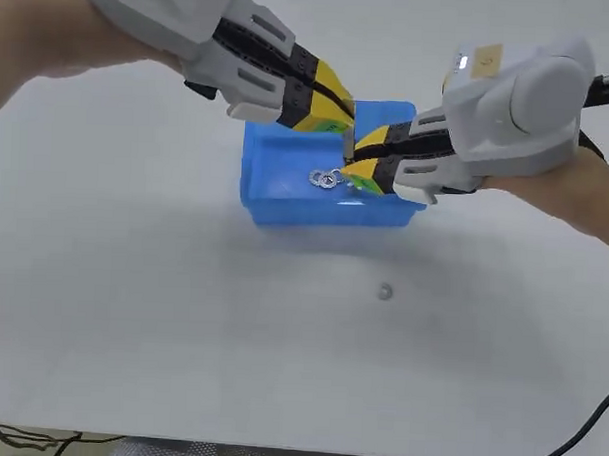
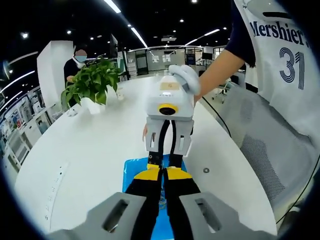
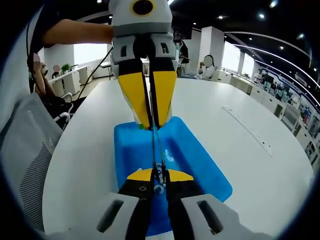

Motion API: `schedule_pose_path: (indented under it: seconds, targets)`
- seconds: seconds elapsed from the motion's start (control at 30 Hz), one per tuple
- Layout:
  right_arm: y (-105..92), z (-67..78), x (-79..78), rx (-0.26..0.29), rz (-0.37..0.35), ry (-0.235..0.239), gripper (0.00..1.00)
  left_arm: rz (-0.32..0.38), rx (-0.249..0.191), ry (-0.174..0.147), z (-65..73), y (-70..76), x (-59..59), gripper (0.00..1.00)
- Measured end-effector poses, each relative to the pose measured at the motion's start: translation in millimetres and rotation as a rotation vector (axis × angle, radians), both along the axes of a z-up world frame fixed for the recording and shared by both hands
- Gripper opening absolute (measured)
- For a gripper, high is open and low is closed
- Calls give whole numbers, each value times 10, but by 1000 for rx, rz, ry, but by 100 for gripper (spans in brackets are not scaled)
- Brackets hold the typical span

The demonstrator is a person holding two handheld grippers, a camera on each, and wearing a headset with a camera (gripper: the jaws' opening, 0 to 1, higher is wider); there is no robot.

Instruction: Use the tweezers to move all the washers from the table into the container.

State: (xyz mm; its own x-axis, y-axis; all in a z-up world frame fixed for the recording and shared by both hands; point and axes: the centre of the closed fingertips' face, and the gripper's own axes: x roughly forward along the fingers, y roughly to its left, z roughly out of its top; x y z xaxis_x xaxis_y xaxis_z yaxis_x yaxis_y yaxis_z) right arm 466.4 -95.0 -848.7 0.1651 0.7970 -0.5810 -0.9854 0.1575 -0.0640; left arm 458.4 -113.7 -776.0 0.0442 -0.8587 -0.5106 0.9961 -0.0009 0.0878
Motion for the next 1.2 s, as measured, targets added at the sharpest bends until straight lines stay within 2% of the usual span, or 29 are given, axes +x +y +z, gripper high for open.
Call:
schedule_pose_path:
  seconds: [0.3, 0.53, 0.9, 1.03, 1.2]
  targets:
    - [8, -30, -20, 1, 3, 9, 10, -8, 12, 2, -41, 5, 5, 5]
    - [31, 9, -31, 9, 7, 1, 14, -12, 10, -7, 0, -12, -32, 5]
    - [24, 211, -97, 36, 22, -45, 13, -33, 4, -47, 219, -74, -172, 5]
    - [-38, 337, -159, 47, 19, -71, 13, -42, 0, -65, 325, -116, -247, 5]
    - [-143, 474, -281, 55, 17, -99, 13, -67, -9, -92, 468, -225, -401, 5]
